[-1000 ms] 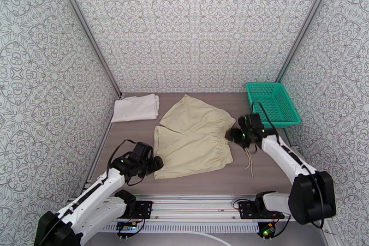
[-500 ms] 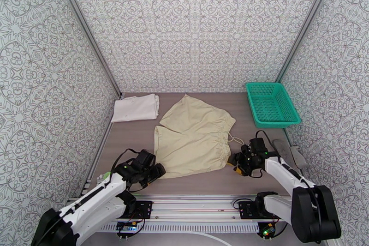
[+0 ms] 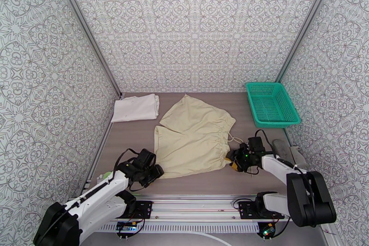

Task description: Fold and stack the mixed laundry pile

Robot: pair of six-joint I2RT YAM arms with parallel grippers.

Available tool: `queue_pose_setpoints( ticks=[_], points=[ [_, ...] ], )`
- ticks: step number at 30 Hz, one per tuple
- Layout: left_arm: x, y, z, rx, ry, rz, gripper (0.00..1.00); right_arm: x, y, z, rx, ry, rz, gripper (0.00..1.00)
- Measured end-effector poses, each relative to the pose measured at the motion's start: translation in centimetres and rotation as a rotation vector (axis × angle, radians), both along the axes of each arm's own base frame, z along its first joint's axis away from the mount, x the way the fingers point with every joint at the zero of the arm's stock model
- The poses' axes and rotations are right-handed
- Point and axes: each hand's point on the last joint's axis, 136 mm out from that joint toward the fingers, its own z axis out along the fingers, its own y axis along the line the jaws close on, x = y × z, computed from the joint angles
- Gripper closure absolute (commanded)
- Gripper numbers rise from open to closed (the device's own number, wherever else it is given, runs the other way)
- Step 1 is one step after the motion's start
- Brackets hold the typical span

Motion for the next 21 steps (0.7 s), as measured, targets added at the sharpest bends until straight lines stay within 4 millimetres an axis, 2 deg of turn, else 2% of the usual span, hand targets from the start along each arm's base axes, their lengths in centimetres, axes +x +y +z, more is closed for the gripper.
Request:
queue_pose_setpoints(
  ticks=[4,7,11,15,21],
  points=[
    [0.0,0.1,-0.2,0.005,0.011,0.003,0.62,0.5,0.1,-0.2,0.012,-0.001,-0.024,0.65],
    [0.1,0.0,-0.4,0.004,0.014,0.001,0.81,0.7,-0.1,-0.6,0.004,-0.002,-0.035,0.74],
    [2.2,-1.7,-0.1,-0.064,-0.069,-0.016,1.00,0.7,-0.6,-0.9,-0.033,-0.015,-0.038,0.85],
    [4.2,-2.8,1.0,-0.117,-0.185,-0.017,1.00,0.1,-1.1,-0.2,-0.068,-0.049,-0.037,0.93],
    [5.6,-3.4,4.8,-0.193,-0.355,-0.028,1.00,-1.7,-1.8,1.2,-0.118,-0.078,-0.016,0.98]
  ],
)
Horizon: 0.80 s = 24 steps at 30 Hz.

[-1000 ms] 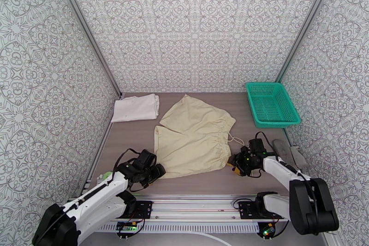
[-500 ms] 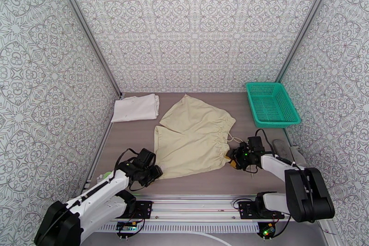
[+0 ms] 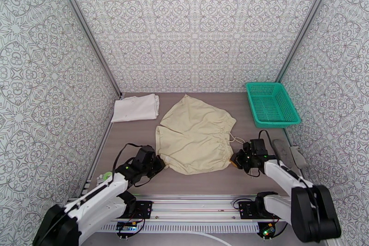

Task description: Fold and stack the mixed laundry pile

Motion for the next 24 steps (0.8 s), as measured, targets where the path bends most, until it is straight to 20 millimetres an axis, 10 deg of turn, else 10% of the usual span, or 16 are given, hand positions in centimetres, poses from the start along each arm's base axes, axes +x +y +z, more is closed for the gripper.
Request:
queue_pose_setpoints(
  ticks=[12,24],
  points=[
    [2.4,-1.2,7.9,0.011,-0.171,-0.086,1.00,-4.4,-1.8,2.7,-0.130,0.035,0.048,1.00],
    [14.3,-3.6,17.3,0.070,-0.357,-0.221,1.00,2.2,-3.1,9.2,-0.225,-0.062,-0.001,1.00]
  ],
)
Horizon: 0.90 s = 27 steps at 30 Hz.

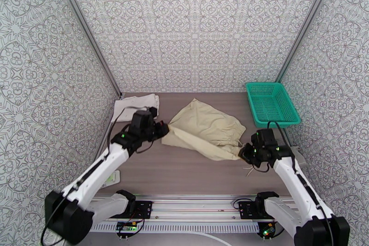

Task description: Fold and stack the mixed laundry pile

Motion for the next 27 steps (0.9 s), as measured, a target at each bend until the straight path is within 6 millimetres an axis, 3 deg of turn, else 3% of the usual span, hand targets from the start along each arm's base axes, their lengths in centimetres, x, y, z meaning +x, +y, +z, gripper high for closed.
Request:
queue_pose_setpoints(
  ticks=[6,9,17,27],
  points=[
    [7.7,-2.4,4.1,0.001,-0.126,-0.077,1.00,4.1,-1.1,2.3,-0.012,-0.060,-0.049,1.00],
    [11.0,-3.6,4.4,-0.008,-0.158,-0.106,1.00,6.2,-1.8,2.9,-0.014,-0.076,-0.071,1.00],
    [17.5,-4.9,0.9,-0.016,-0.148,-0.128,1.00,10.9,-3.4,2.8,-0.026,-0.088,-0.105,1.00],
    [24.4,-7.2,-3.6,-0.041,-0.183,-0.147,1.00,14.9,-4.6,0.0,-0.029,-0.048,-0.132,1.00]
  ],
)
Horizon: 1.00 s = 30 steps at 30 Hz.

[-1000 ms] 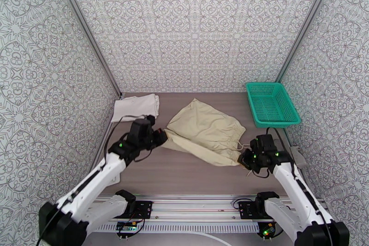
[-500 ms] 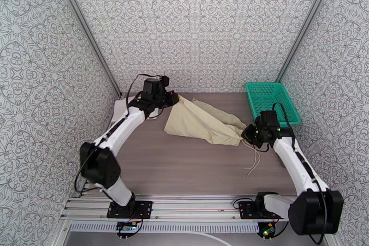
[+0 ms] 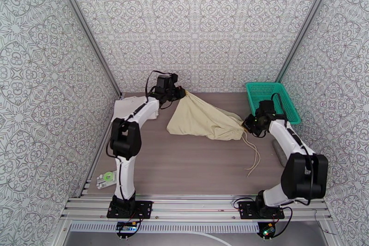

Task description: Fold and stack the mixed laundry pile

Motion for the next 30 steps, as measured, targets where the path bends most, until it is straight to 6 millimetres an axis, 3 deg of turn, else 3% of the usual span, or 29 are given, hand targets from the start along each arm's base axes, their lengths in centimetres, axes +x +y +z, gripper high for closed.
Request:
queue_pose_setpoints(
  ticks=[8,10,12,18,21,25,30],
  points=[
    [3.9,-1.4,-3.7,-0.014,-0.007,-0.001,0.99,3.3,-1.2,-1.5,-0.034,0.014,-0.026,0.85],
    [4.5,-1.5,-4.8,-0.018,0.000,0.006,0.82,4.1,-1.5,-2.4,-0.044,0.029,-0.033,0.74],
    [5.2,-1.5,-5.9,-0.025,0.011,0.021,0.60,4.7,-2.0,-3.5,-0.065,0.047,-0.033,0.64],
    [7.0,0.4,-9.4,-0.044,0.053,0.076,0.40,5.4,-3.3,-5.5,-0.131,0.087,-0.032,0.49],
    [7.5,1.9,-9.3,-0.040,0.048,0.101,0.38,5.4,-3.7,-4.8,-0.160,0.079,-0.031,0.42],
    [7.3,3.7,-8.3,-0.016,0.043,0.132,0.41,5.2,-4.3,-2.6,-0.208,0.040,-0.029,0.41],
    [3.4,4.7,-4.9,0.027,0.043,0.116,0.55,5.0,-3.1,1.9,-0.232,-0.073,0.013,0.47]
  ],
)
